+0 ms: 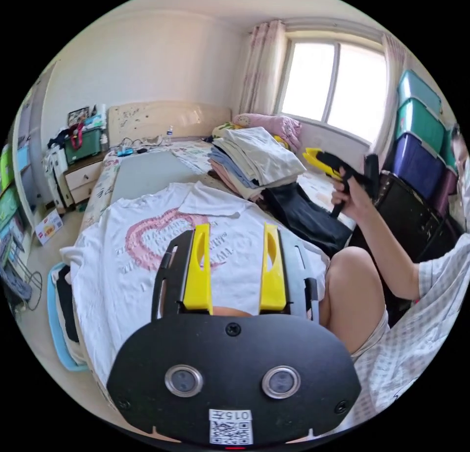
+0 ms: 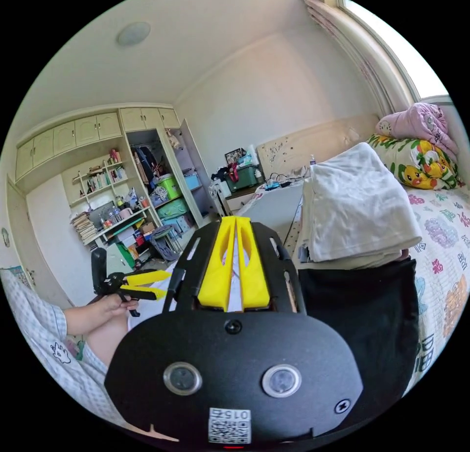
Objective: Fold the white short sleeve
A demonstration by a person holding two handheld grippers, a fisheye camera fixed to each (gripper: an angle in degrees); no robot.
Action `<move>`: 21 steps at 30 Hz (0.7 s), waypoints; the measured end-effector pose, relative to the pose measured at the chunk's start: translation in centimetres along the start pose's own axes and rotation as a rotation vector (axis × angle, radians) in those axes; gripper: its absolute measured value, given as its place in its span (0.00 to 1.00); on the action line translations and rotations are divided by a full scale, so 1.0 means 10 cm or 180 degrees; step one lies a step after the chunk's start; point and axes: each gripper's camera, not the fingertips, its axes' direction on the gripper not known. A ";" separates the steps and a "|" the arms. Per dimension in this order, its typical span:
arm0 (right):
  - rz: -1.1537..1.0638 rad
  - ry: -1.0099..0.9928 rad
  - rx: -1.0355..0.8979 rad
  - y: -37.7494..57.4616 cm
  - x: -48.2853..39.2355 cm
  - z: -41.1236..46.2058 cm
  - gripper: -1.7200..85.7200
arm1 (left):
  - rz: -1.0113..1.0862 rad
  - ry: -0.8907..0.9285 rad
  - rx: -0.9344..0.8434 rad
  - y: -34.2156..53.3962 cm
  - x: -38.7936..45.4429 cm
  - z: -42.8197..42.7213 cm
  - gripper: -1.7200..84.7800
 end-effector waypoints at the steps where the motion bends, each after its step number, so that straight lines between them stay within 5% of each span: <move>1: 0.0085 0.0139 -0.0038 -0.05 0.16 0.19 0.03 | 0.0066 -0.0128 -0.0032 -0.09 0.10 0.18 0.20; 7: 0.0431 0.0339 -0.1095 0.01 0.85 1.49 0.10 | 0.0172 -0.0019 -0.0319 -0.58 0.20 1.19 0.15; 11: -0.0121 0.0701 -0.1624 -0.21 0.72 2.06 0.12 | 0.0223 0.0098 -0.0659 -0.89 0.30 2.05 0.15; 21: -0.0343 0.0658 -0.2103 -0.49 0.63 2.47 0.09 | 0.0530 -0.0159 -0.1000 -1.08 0.81 3.13 0.09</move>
